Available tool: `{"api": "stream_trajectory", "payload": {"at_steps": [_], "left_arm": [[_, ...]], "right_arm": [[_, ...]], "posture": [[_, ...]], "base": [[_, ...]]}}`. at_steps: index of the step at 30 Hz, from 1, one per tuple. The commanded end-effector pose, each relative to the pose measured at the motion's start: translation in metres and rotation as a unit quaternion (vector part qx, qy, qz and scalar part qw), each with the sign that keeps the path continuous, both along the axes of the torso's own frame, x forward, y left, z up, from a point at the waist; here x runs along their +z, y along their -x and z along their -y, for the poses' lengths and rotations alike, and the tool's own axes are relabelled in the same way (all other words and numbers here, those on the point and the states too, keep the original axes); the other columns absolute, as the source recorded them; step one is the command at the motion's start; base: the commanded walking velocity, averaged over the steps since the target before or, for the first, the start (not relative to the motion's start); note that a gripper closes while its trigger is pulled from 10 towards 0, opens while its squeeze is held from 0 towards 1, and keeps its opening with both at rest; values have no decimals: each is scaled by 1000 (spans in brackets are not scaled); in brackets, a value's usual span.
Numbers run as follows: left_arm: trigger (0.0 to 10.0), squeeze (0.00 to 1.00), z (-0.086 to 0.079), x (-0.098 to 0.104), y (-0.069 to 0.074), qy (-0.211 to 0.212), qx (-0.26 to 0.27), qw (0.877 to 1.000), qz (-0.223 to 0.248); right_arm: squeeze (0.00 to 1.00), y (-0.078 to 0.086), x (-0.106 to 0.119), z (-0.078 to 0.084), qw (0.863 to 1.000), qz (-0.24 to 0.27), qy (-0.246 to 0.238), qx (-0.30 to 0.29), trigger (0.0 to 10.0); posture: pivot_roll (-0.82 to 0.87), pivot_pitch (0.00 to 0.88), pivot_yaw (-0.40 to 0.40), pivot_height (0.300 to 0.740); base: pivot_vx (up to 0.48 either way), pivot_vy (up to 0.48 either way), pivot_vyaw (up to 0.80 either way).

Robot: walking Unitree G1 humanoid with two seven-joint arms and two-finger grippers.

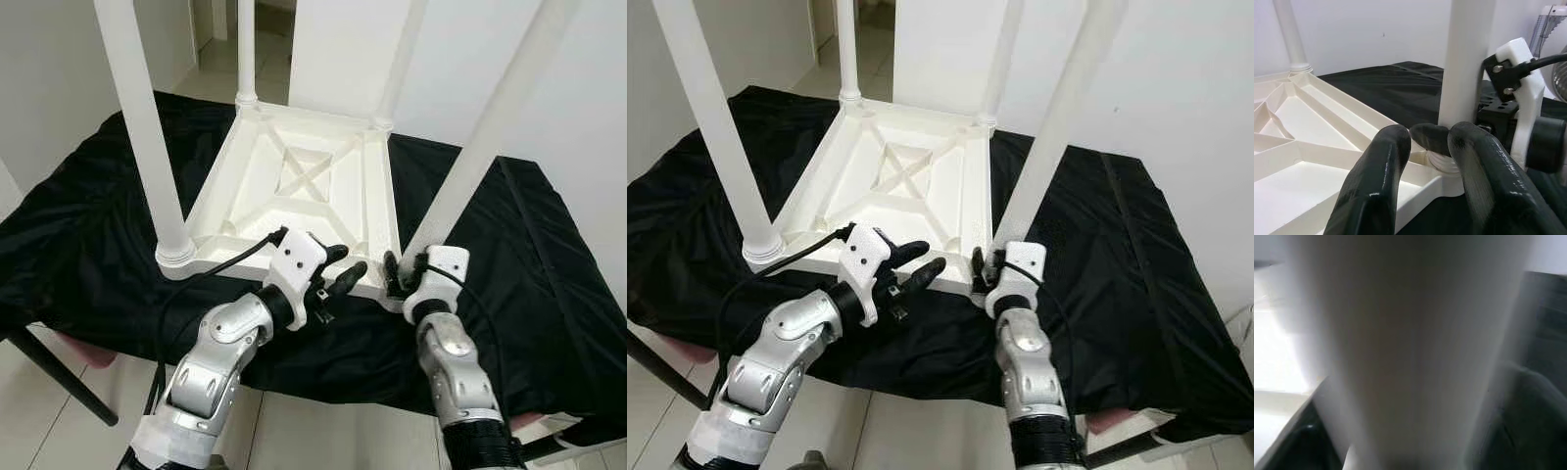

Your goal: Building children table

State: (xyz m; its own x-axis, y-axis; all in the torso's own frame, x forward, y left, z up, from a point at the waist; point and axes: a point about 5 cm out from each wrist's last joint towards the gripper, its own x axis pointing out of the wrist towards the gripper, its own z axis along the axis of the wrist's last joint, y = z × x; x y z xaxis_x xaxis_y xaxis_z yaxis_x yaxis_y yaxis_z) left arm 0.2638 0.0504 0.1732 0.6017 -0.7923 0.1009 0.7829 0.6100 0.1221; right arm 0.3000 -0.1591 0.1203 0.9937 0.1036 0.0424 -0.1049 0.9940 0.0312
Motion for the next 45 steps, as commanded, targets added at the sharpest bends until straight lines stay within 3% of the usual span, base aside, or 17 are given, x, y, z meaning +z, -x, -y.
{"api": "stream_trajectory", "payload": {"at_steps": [1,4,5,6,7,13,17,18,19,33,34,35,36,38,41,42,45], "left_arm": [[10000,0,-2,-1,-4,2,45,999,-2],[10000,0,-3,0,-5,4,48,999,-1],[10000,0,-3,0,-5,4,49,999,-1],[10000,0,-3,0,-5,4,49,999,-1],[10000,0,-4,0,-5,4,49,999,0],[10000,0,-6,0,-6,-1,48,999,1],[10000,0,-5,0,-5,-2,47,999,2],[10000,0,-5,0,-5,-3,47,999,2],[10000,0,-5,0,-4,-2,48,999,1],[10000,0,-5,0,-3,-3,46,999,-1],[10000,0,-5,0,-4,-2,46,999,-1],[10000,0,-5,0,-4,-2,46,999,-1],[10000,0,-5,0,-4,-1,46,999,-2],[10000,0,-5,0,-4,0,46,999,-3],[10000,0,-5,0,-3,1,46,999,-4],[10000,0,-4,0,-2,3,46,999,-5],[10000,0,-4,-1,-2,4,46,999,-6]], "right_arm": [[1000,0,5,5,999,15,1,50,10000],[957,0,4,8,993,10,23,117,10000],[608,0,4,9,991,8,25,128,10000],[608,0,4,9,991,8,25,128,10000],[0,-1,5,10,989,10,25,143,10000],[0,2,-1,9,959,-12,62,276,10000],[0,3,-6,12,950,-22,79,303,10000],[0,4,-9,12,945,-27,78,316,3451],[0,5,-11,12,942,-29,77,324,0],[0,9,-17,19,942,-36,60,327,0],[0,9,-16,20,947,-33,60,315,4471],[0,9,-16,20,947,-33,60,315,4471],[0,6,-15,22,953,-27,57,297,10000],[0,1,-13,22,966,-17,81,246,10000],[0,-1,-12,21,973,-17,81,215,10000],[0,-5,-10,21,986,-15,80,147,10000],[0,-7,-10,22,990,-14,82,117,10000]], "posture": [[143,0,-93,740],[144,0,-92,740],[148,0,-92,740],[148,0,-92,740],[148,0,-92,740],[157,0,-84,740],[161,0,-85,740],[163,0,-85,740],[166,0,-84,740],[161,0,-73,740],[161,0,-74,740],[161,0,-74,740],[160,0,-75,740],[159,0,-79,740],[157,0,-79,740],[153,0,-81,740],[151,0,-81,740]], "base": [[0,0,0],[0,0,0],[0,0,0],[0,0,0],[0,0,0],[0,0,0],[0,0,0],[0,0,0],[0,0,0],[0,0,0],[0,0,0],[0,0,0],[0,0,0],[0,0,0],[0,0,0],[0,0,0],[0,0,0]]}}
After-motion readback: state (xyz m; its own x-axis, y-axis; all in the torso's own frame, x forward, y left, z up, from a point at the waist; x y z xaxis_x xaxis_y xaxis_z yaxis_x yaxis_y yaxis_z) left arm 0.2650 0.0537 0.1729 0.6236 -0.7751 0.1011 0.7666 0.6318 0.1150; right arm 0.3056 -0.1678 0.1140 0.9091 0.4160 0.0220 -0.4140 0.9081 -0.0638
